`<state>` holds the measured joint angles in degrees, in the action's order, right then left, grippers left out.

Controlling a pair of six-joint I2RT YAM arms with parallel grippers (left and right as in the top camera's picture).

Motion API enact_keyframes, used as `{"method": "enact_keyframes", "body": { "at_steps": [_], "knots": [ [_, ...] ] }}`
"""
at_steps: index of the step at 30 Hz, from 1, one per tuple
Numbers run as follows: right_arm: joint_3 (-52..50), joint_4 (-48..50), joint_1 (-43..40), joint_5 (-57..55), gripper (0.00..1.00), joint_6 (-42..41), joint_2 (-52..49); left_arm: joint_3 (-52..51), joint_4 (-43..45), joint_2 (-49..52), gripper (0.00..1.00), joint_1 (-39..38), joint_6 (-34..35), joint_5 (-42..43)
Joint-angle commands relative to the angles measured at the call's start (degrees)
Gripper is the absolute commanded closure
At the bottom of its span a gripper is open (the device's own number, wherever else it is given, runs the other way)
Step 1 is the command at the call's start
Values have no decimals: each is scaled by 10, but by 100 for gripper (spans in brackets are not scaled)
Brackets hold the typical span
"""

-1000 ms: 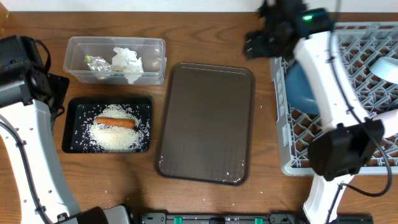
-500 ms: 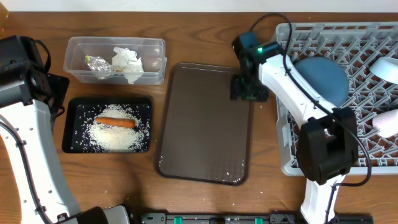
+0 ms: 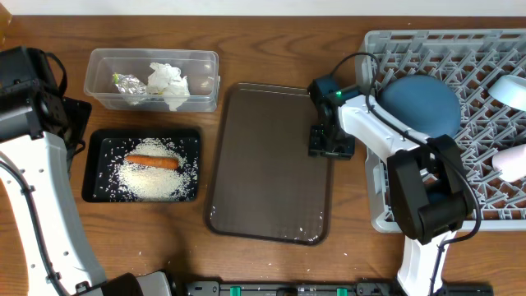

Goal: Sort waste into correct bins and load items into the dishwasher rack

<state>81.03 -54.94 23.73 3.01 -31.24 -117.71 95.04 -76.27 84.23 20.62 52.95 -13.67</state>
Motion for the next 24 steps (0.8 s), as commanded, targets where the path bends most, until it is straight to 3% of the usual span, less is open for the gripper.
{"method": "enact_keyframes", "body": {
  "at_steps": [1, 8, 17, 24],
  "knots": [
    [-7, 3, 3, -15, 54, -9, -2, -5, -2, 0, 2, 3, 7, -3],
    [-7, 17, 2, -32, 73, 11, -2, -5, -2, 0, 2, 3, 7, -3],
    [-7, 43, -5, -47, 82, 76, -2, -4, -2, 0, 2, 3, 7, -3],
    [-7, 39, -24, -54, 82, 80, -2, -4, -2, 0, 2, 3, 7, -3]
  ]
}}
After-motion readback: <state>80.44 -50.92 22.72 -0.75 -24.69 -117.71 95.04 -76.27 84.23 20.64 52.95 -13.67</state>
